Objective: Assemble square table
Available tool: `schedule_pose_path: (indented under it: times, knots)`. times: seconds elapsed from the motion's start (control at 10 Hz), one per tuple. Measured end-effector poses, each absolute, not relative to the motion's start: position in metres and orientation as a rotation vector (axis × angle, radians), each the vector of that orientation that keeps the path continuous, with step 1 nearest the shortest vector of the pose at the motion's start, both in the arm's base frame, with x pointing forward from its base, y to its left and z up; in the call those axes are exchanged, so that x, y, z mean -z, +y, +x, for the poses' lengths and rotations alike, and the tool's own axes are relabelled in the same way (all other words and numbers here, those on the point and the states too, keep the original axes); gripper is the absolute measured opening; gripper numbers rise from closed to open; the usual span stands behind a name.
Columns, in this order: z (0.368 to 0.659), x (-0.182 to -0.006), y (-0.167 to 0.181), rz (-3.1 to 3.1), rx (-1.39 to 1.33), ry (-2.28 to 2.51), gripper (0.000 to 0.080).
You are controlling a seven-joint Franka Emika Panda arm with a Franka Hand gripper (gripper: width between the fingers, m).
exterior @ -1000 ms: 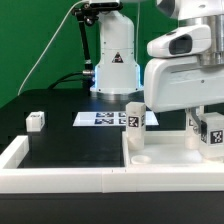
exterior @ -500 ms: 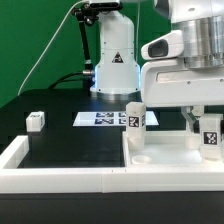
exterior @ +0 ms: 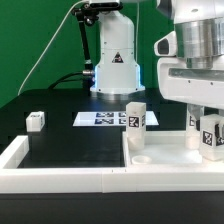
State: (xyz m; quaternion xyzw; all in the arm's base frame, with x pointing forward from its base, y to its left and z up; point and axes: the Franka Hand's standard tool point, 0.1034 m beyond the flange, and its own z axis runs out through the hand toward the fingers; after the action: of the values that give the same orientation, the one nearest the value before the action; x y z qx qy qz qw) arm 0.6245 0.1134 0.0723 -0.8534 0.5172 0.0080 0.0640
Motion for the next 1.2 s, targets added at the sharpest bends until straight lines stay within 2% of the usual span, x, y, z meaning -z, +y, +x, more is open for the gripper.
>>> schedule_pose_path:
  times: [0.1, 0.2, 0.3, 0.4, 0.7, 1.2]
  knots:
    - [0.6242, -0.0721, 0.1146, -2.537, -0.034, 1.617, 0.0347]
    - [0.6242, -0.0721, 0.1146, -2.581, -0.028, 1.545, 0.0496]
    - [0.624, -0.0724, 0.1152, -2.618, -0.025, 1.485, 0.0496]
    - [0.6235, -0.0731, 0.1169, -2.69, -0.022, 1.351, 0.0614]
    - [0.6219, -0.0726, 0.1177, -2.879, -0.001, 0.907, 0.0648]
    - [0.6217, -0.0751, 0.1201, -3.061, 0.015, 0.195, 0.0649]
